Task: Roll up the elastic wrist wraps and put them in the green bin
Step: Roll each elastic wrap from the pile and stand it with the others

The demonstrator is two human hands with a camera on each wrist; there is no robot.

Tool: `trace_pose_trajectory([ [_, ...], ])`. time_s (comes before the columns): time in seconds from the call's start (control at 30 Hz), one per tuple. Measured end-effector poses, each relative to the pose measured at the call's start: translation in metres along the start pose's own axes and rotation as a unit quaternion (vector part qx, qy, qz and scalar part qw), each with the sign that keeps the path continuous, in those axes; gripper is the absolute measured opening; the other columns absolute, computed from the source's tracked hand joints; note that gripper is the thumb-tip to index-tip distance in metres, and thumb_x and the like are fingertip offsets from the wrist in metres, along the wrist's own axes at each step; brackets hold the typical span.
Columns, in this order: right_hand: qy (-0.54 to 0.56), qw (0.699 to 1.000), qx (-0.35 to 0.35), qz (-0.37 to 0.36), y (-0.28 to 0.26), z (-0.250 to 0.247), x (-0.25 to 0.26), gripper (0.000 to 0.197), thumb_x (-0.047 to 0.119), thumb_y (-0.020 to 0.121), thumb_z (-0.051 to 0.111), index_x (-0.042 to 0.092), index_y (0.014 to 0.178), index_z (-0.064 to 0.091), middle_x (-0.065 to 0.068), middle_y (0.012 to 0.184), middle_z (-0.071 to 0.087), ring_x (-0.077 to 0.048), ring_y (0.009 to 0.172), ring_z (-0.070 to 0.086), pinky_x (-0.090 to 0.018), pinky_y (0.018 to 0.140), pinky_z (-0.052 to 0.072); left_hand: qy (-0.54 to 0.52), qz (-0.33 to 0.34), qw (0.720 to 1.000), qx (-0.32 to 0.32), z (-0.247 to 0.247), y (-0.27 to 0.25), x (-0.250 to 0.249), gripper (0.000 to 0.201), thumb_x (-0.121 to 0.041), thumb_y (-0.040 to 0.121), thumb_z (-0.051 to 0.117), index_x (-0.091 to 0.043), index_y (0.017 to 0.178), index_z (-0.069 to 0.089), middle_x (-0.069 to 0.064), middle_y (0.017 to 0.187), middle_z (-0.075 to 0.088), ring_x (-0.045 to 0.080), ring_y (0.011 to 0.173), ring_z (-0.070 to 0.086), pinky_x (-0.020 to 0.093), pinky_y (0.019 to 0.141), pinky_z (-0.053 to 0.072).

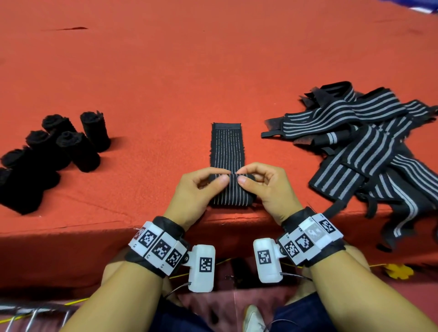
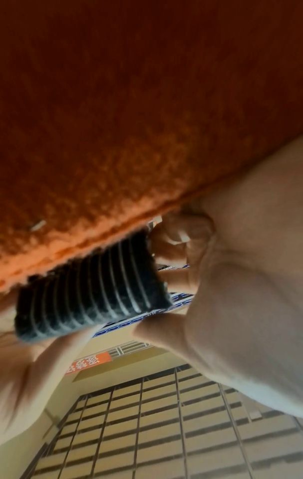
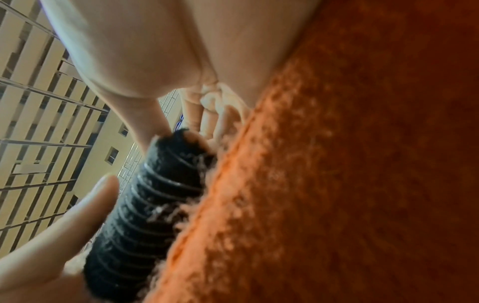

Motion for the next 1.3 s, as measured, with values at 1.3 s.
trace_pose_trajectory([
  [1.3, -0.095, 0.995, 0.018, -0.029, -0.007, 0.004, 0.008, 0.004, 0.019, 0.088, 0.074, 0.019, 0.091, 0.076, 0.002, 0.083, 0.074, -0.01, 0.078, 0.064, -0.033, 0.075, 0.052, -0.001, 0.014, 1.0, 0.013, -0.004, -0.005, -0.002, 0.032, -0.014, 0.077, 0.085, -0.022, 0.104, 0.07, 0.01, 0.1, 0.075, 0.016, 0.088, 0.067, 0.041, 0.082, 0.055],
])
Point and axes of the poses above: each hand's wrist, its own y-axis towards the middle knuckle, its own z-axis out of the palm, x = y × z, the point moved 10 cm from there along y, towards the middle knuckle
